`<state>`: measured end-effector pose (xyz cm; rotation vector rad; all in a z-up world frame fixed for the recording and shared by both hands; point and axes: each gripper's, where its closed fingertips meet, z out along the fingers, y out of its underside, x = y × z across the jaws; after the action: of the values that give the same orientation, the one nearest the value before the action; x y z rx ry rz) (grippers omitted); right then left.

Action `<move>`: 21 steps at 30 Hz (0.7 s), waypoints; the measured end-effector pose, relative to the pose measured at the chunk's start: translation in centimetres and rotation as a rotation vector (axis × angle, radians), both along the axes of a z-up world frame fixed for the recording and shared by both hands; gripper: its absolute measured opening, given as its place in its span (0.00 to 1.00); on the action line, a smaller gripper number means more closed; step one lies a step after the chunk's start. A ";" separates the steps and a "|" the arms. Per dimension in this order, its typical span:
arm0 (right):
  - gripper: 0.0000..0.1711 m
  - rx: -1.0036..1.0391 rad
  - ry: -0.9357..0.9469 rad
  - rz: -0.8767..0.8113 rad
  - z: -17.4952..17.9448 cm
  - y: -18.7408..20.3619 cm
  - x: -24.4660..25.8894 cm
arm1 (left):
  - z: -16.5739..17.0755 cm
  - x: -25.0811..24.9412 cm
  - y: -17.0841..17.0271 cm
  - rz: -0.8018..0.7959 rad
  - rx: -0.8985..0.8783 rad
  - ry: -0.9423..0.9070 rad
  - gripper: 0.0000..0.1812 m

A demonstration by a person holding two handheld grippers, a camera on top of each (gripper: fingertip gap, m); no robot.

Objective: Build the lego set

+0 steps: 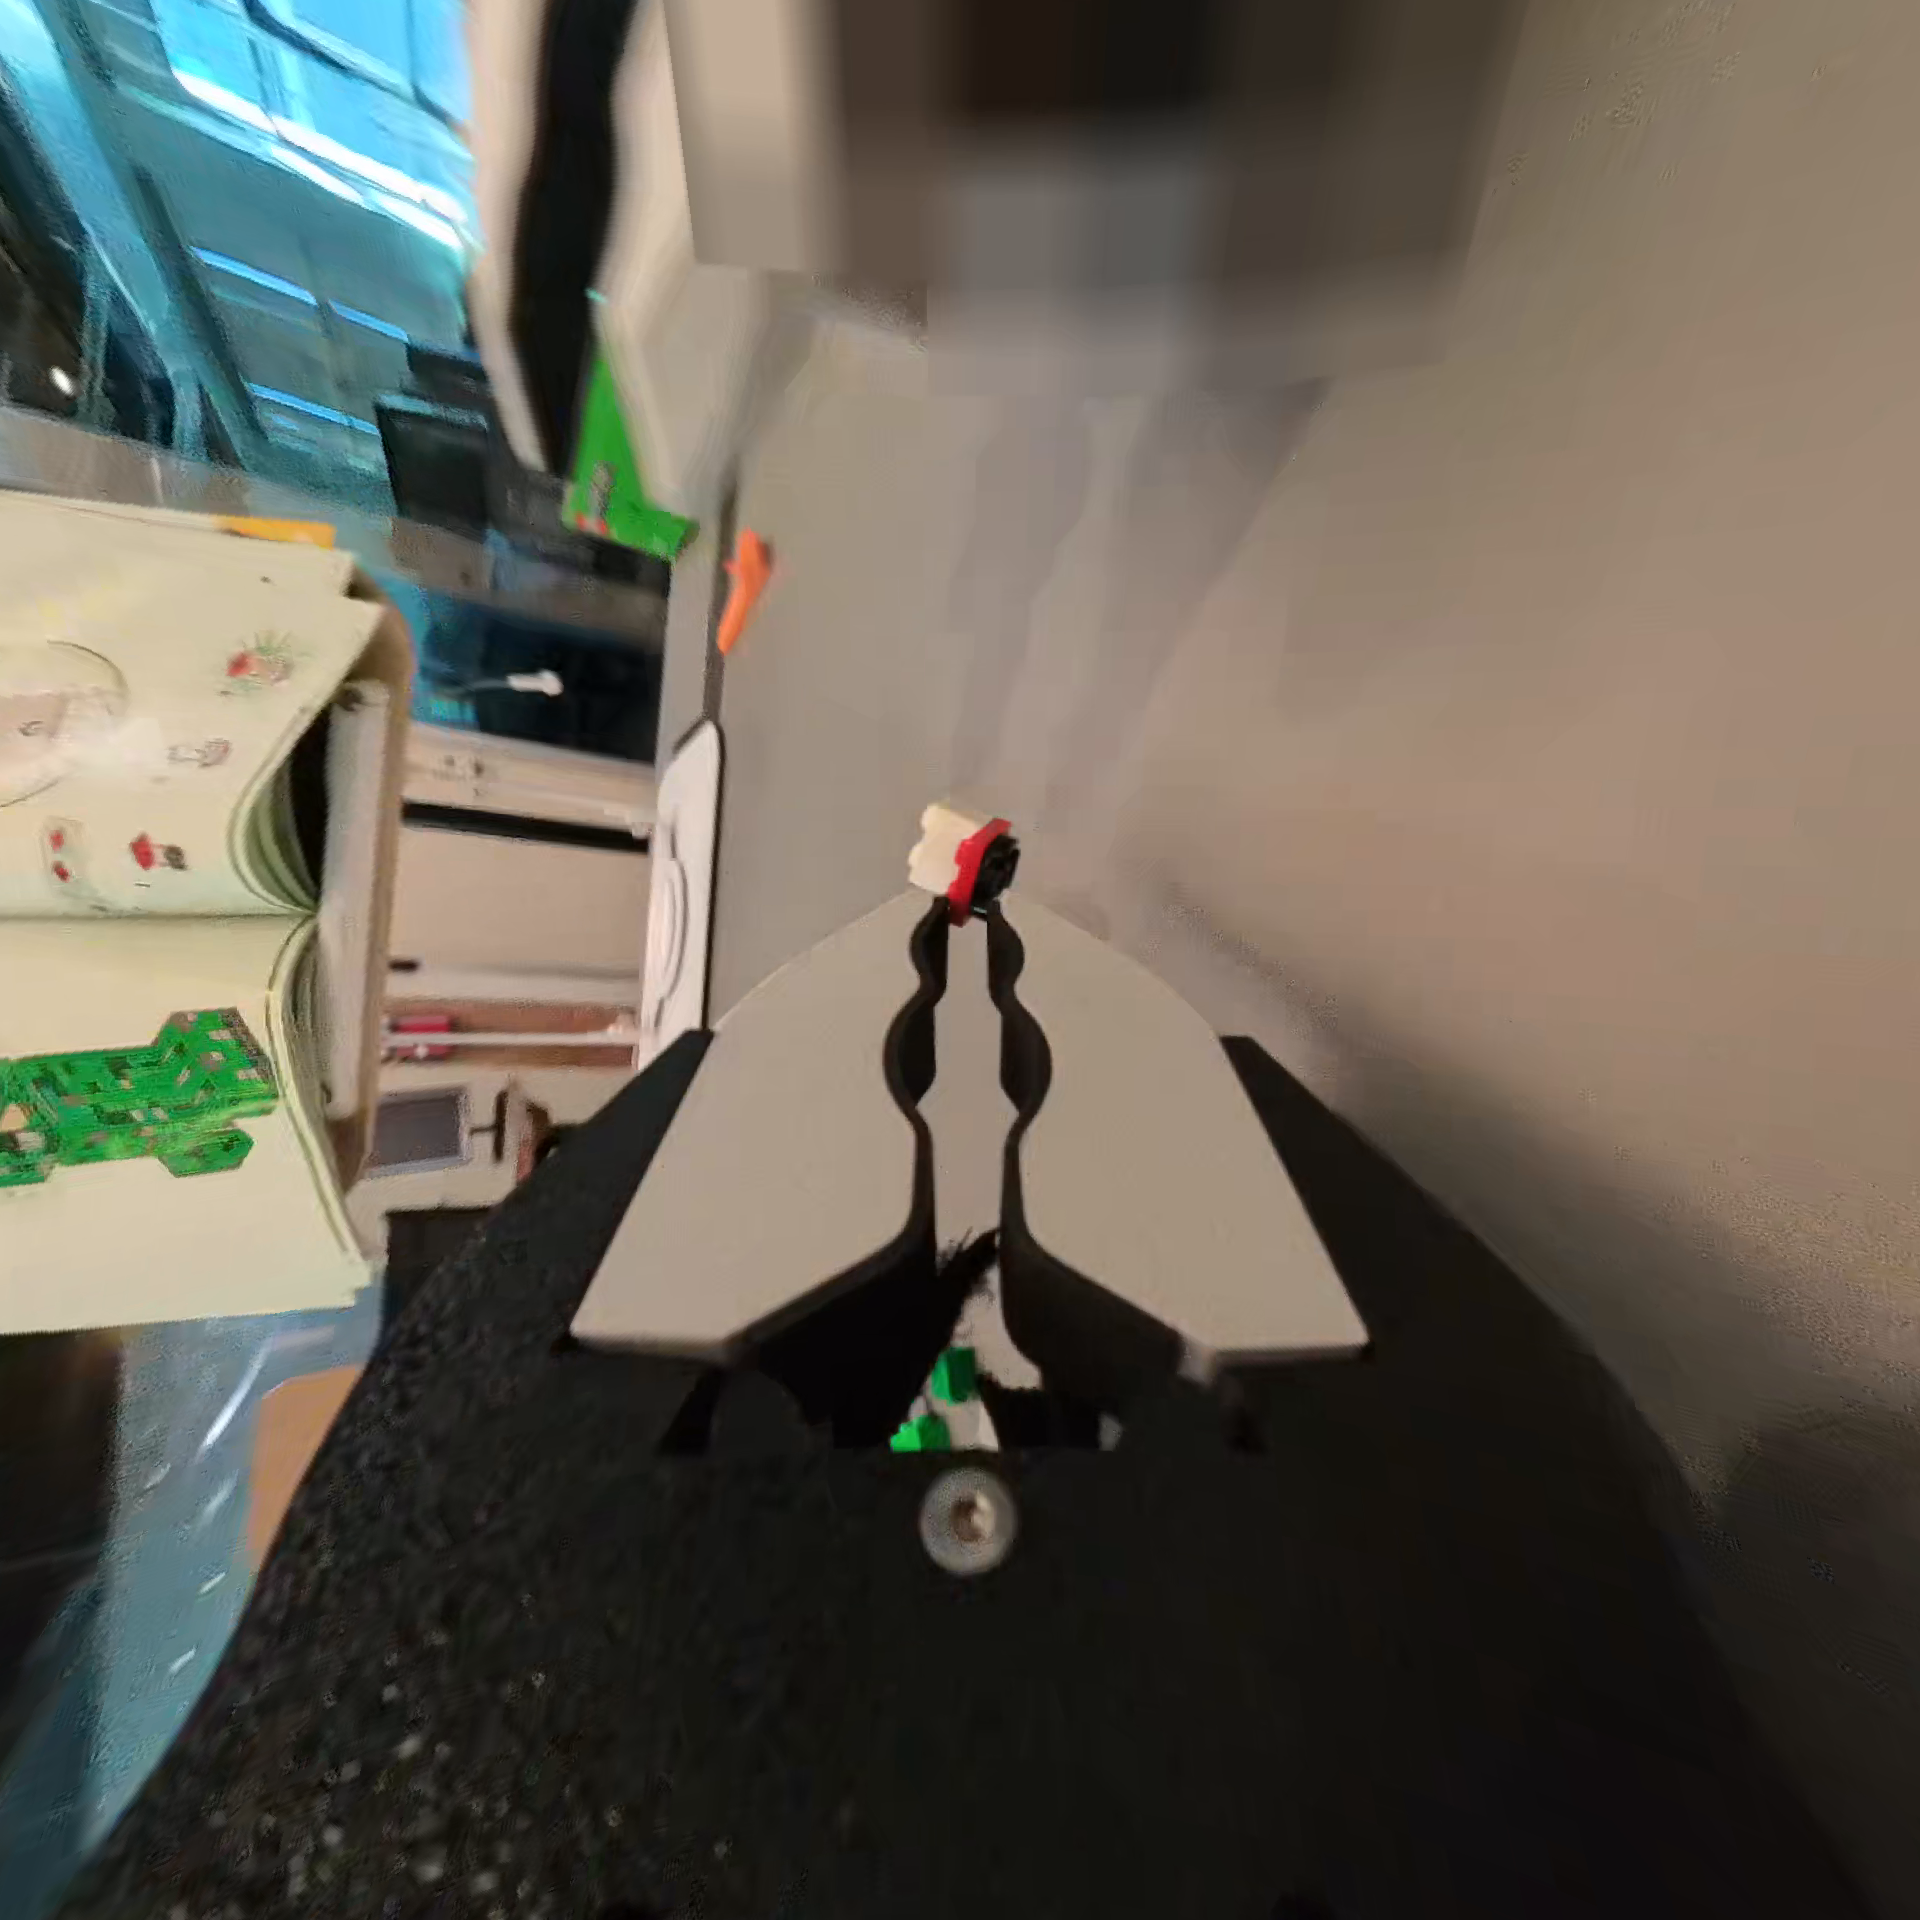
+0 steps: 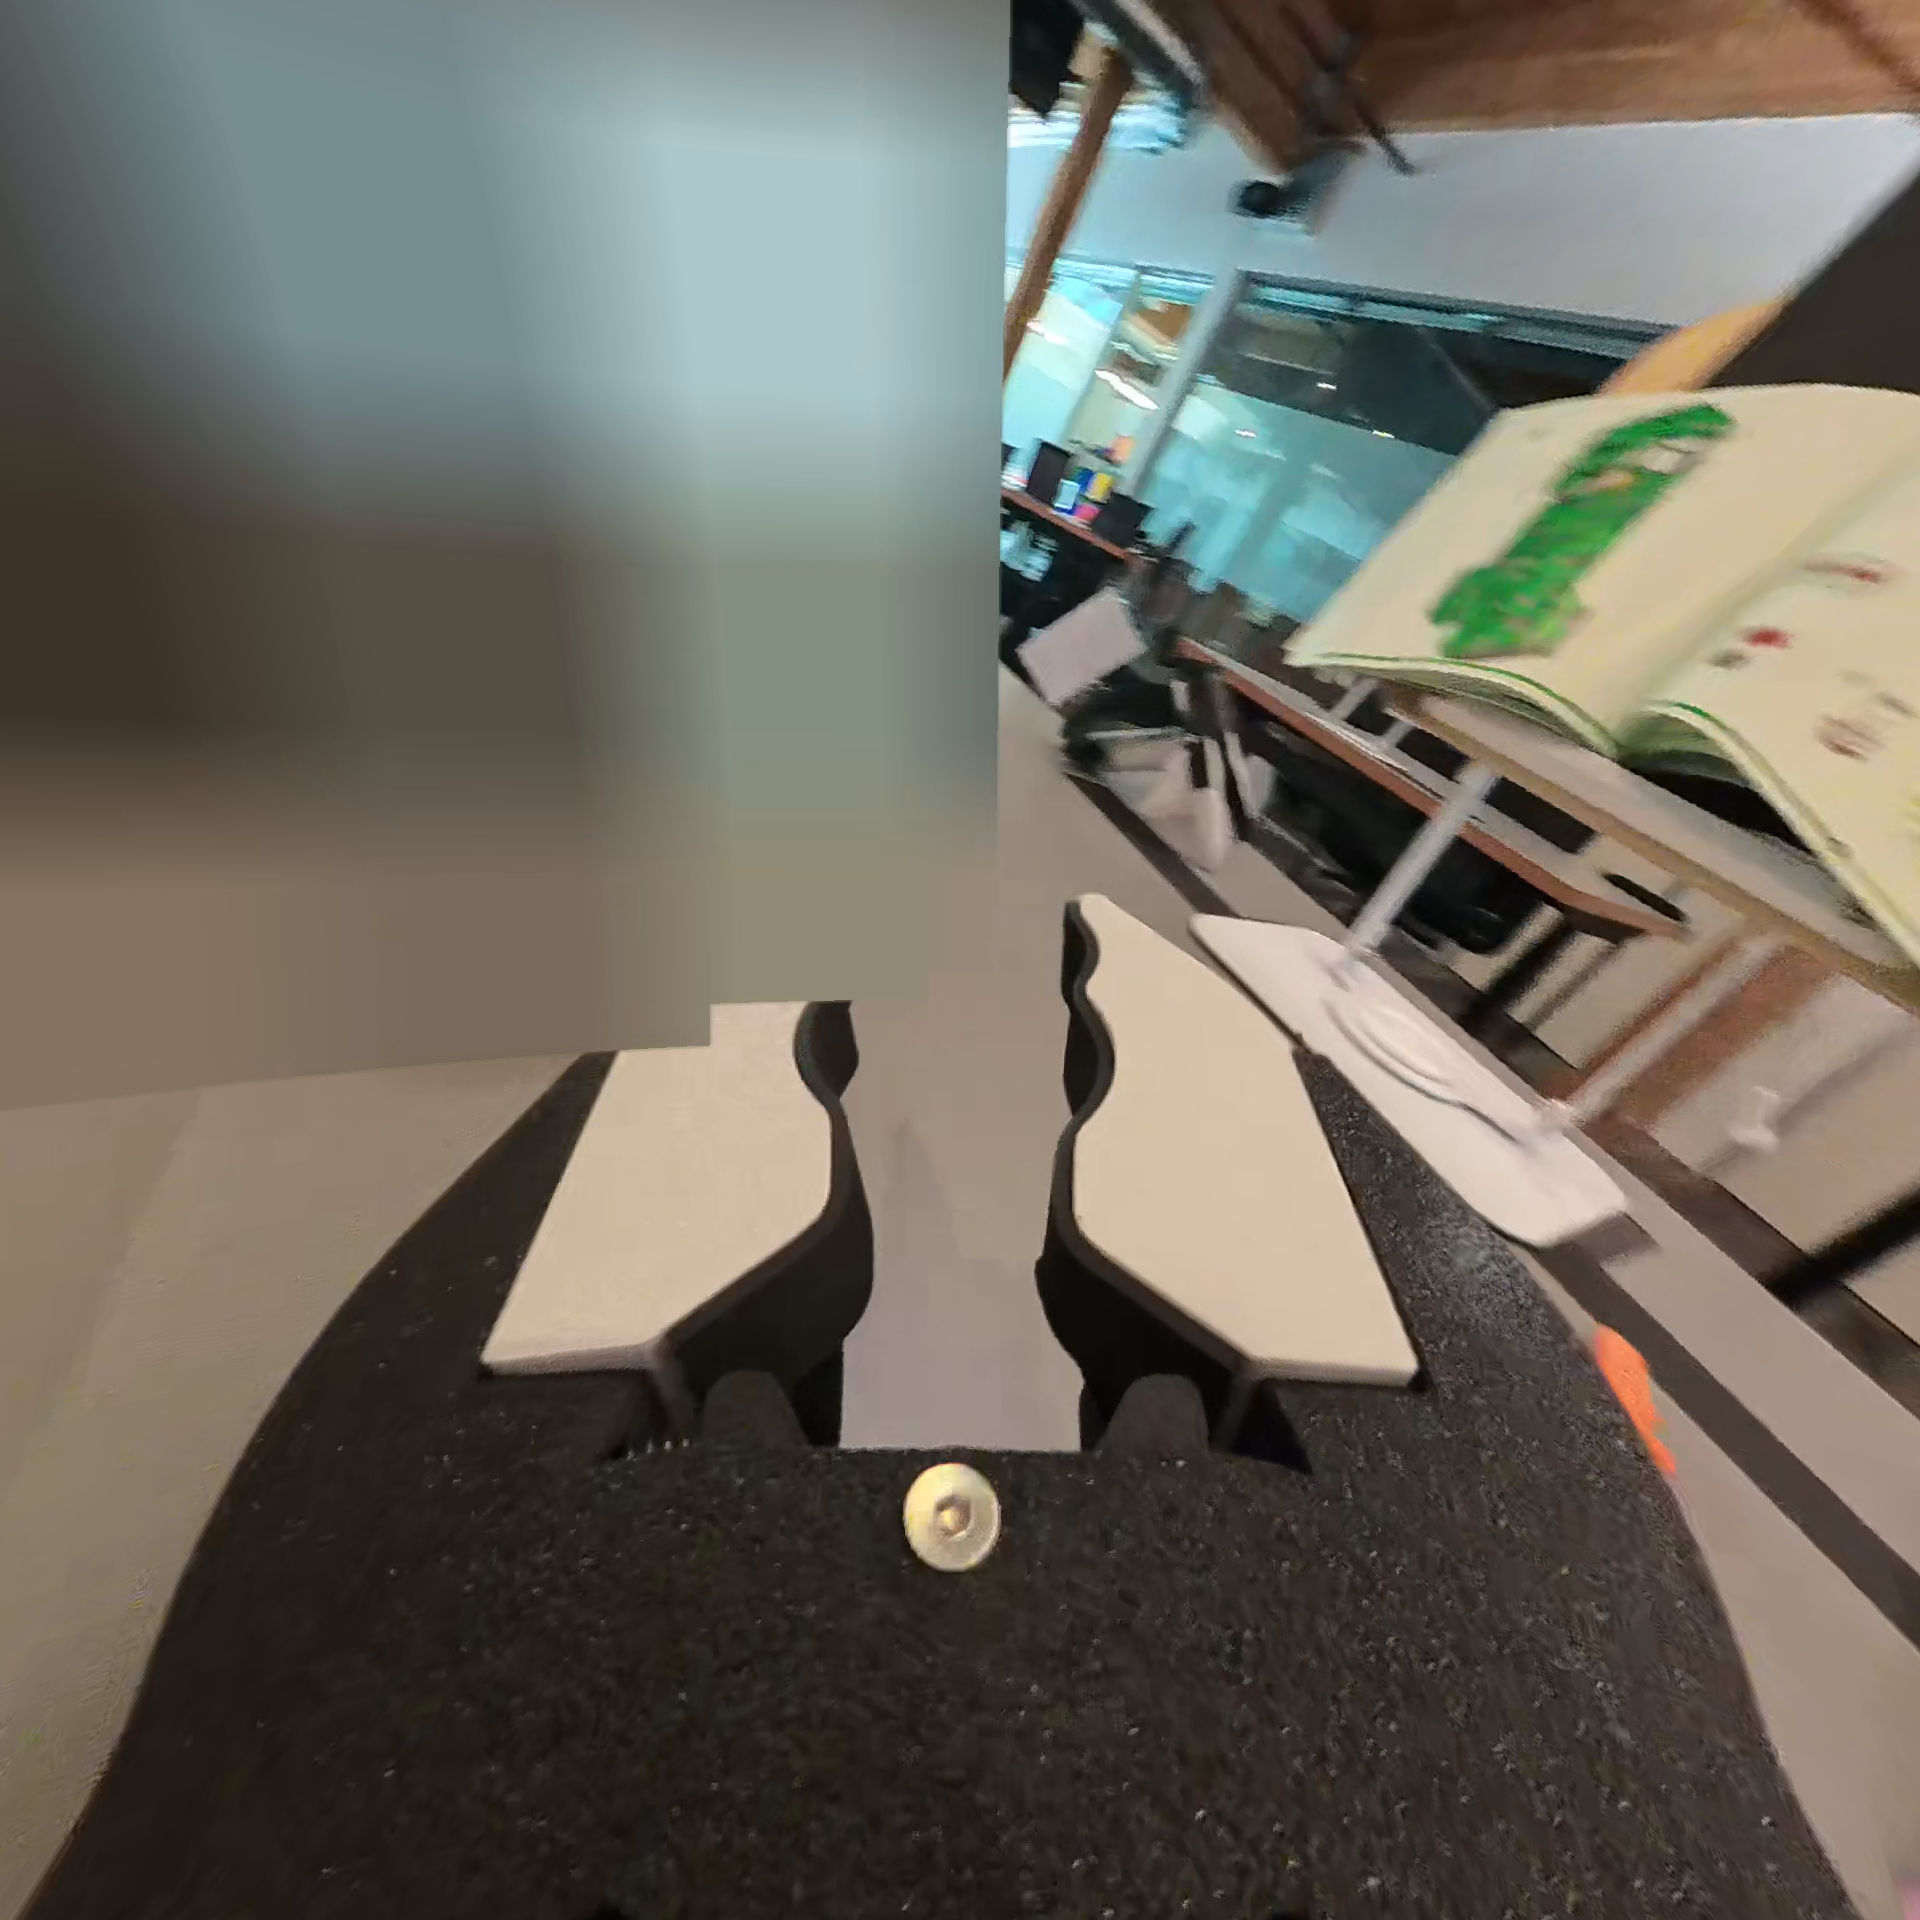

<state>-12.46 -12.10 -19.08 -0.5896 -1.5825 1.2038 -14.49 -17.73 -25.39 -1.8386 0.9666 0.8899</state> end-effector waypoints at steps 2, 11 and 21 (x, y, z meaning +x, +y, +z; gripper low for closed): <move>0.18 -0.025 0.019 -0.064 0.4 1.2 -0.2 | -1.6 -0.3 0.7 0.049 -0.079 0.073 0.04; 0.15 -0.059 0.042 -0.141 0.8 2.8 -0.1 | -2.6 0.5 0.6 0.105 -0.215 0.121 0.03; 0.11 -0.068 0.062 -0.160 1.0 3.4 -0.3 | -1.8 0.9 -2.3 0.270 -0.337 -0.166 0.19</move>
<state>-12.75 -8.69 -18.09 -0.7028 -1.4200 1.1479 -13.61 -20.04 -27.21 -2.3329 0.8123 0.7484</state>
